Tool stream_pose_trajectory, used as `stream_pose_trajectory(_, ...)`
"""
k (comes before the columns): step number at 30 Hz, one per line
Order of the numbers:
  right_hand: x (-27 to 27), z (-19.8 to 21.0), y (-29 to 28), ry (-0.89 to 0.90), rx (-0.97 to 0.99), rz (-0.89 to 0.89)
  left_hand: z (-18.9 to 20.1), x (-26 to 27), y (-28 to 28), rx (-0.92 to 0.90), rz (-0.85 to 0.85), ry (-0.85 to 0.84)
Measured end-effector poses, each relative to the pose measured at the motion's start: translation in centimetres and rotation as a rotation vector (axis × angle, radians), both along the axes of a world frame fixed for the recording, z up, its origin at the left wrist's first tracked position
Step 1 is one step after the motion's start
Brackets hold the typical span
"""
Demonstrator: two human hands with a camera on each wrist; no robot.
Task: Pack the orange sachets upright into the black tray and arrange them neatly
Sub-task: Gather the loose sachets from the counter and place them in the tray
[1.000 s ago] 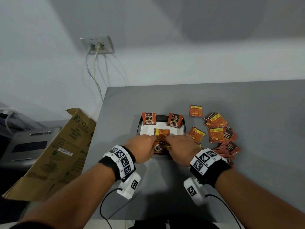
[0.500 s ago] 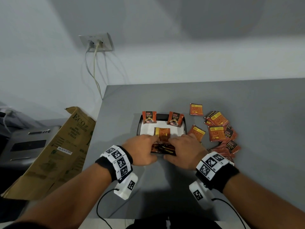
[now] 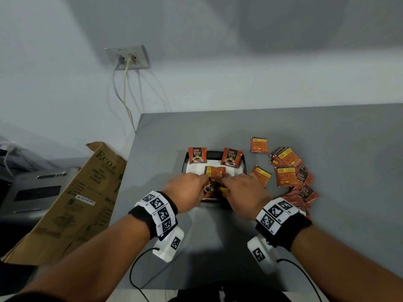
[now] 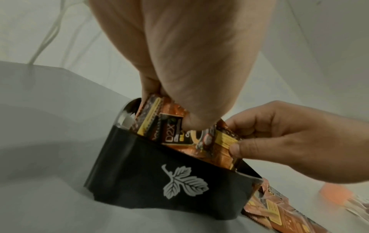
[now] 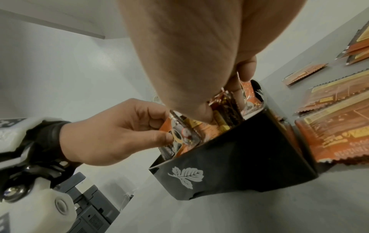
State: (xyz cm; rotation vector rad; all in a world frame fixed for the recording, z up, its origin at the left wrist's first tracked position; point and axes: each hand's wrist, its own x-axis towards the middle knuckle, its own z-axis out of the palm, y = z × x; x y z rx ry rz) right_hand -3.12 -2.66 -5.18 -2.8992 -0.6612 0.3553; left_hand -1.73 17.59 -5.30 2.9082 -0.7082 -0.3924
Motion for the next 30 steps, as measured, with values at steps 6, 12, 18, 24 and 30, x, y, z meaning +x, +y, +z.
stream_pose_trajectory(6,-0.1,-0.2,-0.3,0.016,-0.025,-0.007,-0.5,-0.7,0.2,-0.081,0.016,0.03)
stream_pose_trajectory(12,-0.6,-0.1,-0.5,0.064,-0.001,0.009,0.1,-0.8,0.9,-0.237,0.063,0.149)
stream_pose_trajectory(18,-0.8,-0.2,-0.6,0.095,0.007,0.018,0.4,-0.2,1.7,-0.191,0.063,0.192)
stream_pose_trajectory(24,-0.5,-0.2,0.0,0.099,-0.013,0.002,0.3,-0.6,0.9,-0.112,0.002,0.142)
stream_pose_trajectory(30,-0.3,0.6,-0.1,0.071,0.013,0.012,1.0,-0.8,1.0,-0.112,-0.008,0.058)
